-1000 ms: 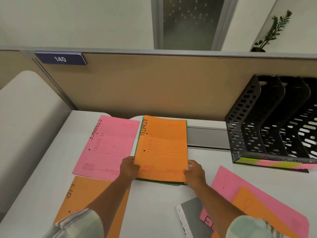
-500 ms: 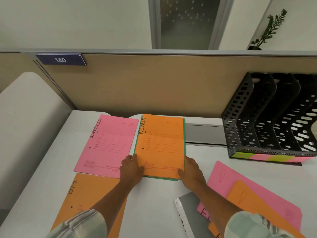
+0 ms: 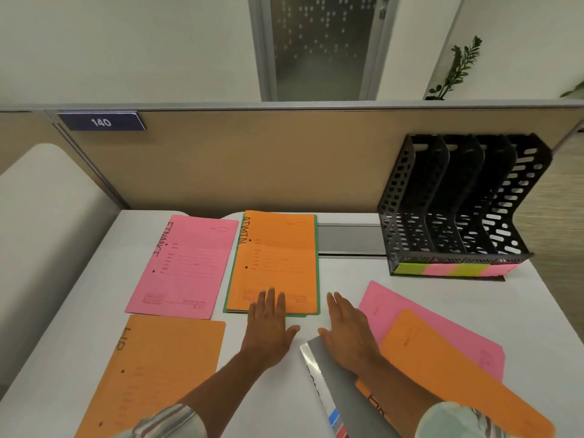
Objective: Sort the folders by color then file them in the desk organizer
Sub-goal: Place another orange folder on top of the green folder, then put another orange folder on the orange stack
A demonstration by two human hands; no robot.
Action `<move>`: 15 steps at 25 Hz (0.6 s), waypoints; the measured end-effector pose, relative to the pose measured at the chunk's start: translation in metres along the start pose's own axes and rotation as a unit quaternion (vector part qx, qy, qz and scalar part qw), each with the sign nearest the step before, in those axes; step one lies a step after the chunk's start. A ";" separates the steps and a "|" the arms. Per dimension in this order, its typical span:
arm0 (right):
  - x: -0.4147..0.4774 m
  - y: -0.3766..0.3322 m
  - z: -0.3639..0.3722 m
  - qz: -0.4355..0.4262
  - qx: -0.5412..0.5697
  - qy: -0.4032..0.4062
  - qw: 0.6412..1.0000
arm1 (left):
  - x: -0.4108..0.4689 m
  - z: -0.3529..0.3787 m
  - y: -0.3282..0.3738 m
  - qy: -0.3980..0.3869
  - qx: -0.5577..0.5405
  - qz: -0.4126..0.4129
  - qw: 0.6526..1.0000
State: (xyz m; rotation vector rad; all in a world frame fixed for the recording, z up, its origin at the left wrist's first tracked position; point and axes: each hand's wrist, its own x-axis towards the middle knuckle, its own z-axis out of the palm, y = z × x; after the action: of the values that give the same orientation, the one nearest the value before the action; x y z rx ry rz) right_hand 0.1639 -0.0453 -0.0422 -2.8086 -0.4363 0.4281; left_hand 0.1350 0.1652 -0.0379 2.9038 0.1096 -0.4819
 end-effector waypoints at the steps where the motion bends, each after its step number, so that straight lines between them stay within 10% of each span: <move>1: -0.011 0.007 -0.001 0.001 -0.003 0.004 1.000 | -0.007 0.003 0.011 -0.003 -0.001 0.010 1.000; 15: -0.186 0.160 0.007 0.075 0.017 -0.027 0.997 | -0.088 0.043 0.139 -0.013 -0.092 0.078 0.993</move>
State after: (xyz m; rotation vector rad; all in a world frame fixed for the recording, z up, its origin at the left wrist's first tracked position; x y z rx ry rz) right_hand 0.0320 -0.2522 -0.0507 -2.8119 -0.2281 0.5397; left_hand 0.0531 0.0169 -0.0236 2.6989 -0.0726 -0.4564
